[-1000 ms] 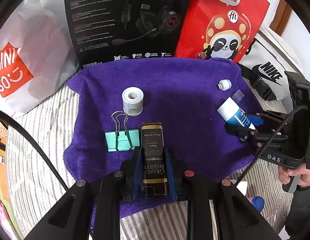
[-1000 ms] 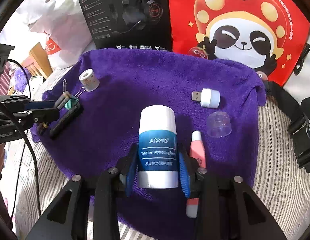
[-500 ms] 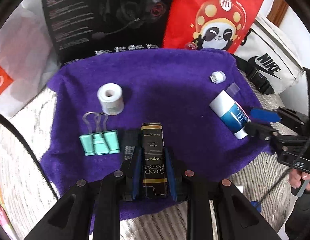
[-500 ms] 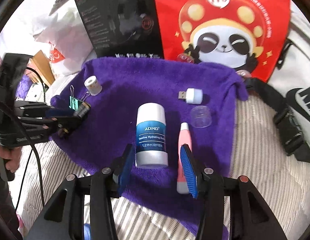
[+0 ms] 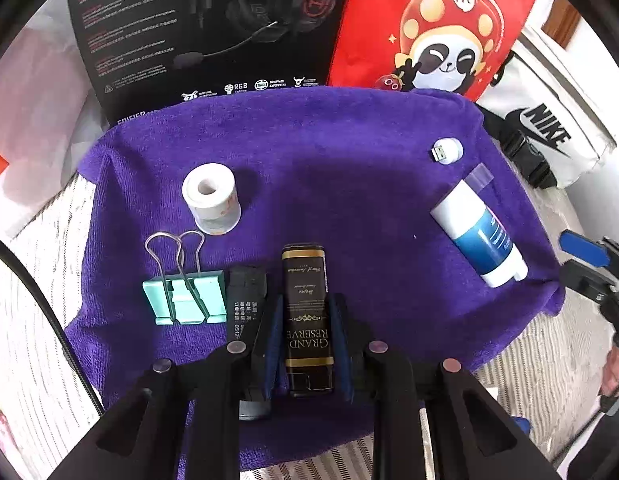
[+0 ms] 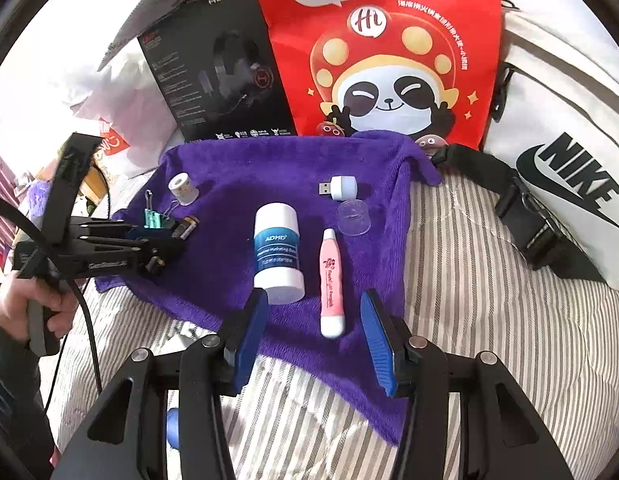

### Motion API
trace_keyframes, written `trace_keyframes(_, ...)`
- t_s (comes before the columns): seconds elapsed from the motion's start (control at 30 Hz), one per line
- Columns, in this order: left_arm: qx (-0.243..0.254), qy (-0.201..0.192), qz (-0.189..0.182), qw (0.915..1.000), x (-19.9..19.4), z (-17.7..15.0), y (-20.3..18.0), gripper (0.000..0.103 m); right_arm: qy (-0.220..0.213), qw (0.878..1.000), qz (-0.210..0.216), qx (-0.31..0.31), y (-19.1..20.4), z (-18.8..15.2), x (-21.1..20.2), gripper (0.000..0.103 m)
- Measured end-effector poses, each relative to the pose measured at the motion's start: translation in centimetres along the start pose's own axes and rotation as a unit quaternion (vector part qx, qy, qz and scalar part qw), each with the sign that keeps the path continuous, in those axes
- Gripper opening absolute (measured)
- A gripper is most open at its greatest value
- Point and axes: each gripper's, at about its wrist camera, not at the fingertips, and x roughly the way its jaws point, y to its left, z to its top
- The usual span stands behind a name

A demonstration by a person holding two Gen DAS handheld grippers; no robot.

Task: Organize rigid objects
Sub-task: 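Lower the Grand Reserve tube beside the black cylinder and open the left gripper, then move the left gripper onto the white charger plug on the bed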

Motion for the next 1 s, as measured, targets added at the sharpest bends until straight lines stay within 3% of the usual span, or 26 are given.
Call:
trace_keyframes(0.23, 0.011, -0.005, 0.015, 0.9998, 0.1, -0.1, -0.6, 0.024, -0.005, 1.0, 0.002, 0.009, 0.2, -1.4, -1.8, 0.048)
trace_keyframes(0.4, 0.009, -0.006, 0.005, 0.9999, 0.2, -0.2, -1.4, 0.041, 0.0, 1.0, -0.005, 0.014, 0.1, -2.9, -2.9, 0.049)
trace_keyframes(0.53, 0.01, 0.007, 0.031, 0.9994, -0.3, -0.8, -2.3, 0.042, -0.002, 1.0, -0.01, 0.023, -0.2, -4.2, -4.3, 0.049)
trace_keyframes(0.67, 0.013, -0.017, 0.018, 0.9996, -3.3, -1.9, -3.7, 0.044, -0.012, 0.999, -0.015, 0.034, -0.4, -5.6, -6.3, 0.05)
trace_keyframes(0.77, 0.038, -0.041, 0.01, 0.9984, -5.7, -3.5, -5.8, 0.059, -0.019, 0.999, -0.014, 0.045, -0.5, -6.6, -7.4, 0.053)
trace_keyframes(0.87, 0.065, -0.045, 0.008, 0.9968, -6.5, -4.7, -7.6, 0.064, -0.022, 0.998, -0.013, 0.053, -0.6, -7.3, -8.2, 0.053)
trace_keyframes(1.0, 0.065, -0.024, 0.012, 0.9976, -5.3, -5.5, -8.6, 0.067, -0.019, 0.998, -0.01, 0.061, -0.7, -8.2, -8.6, 0.053)
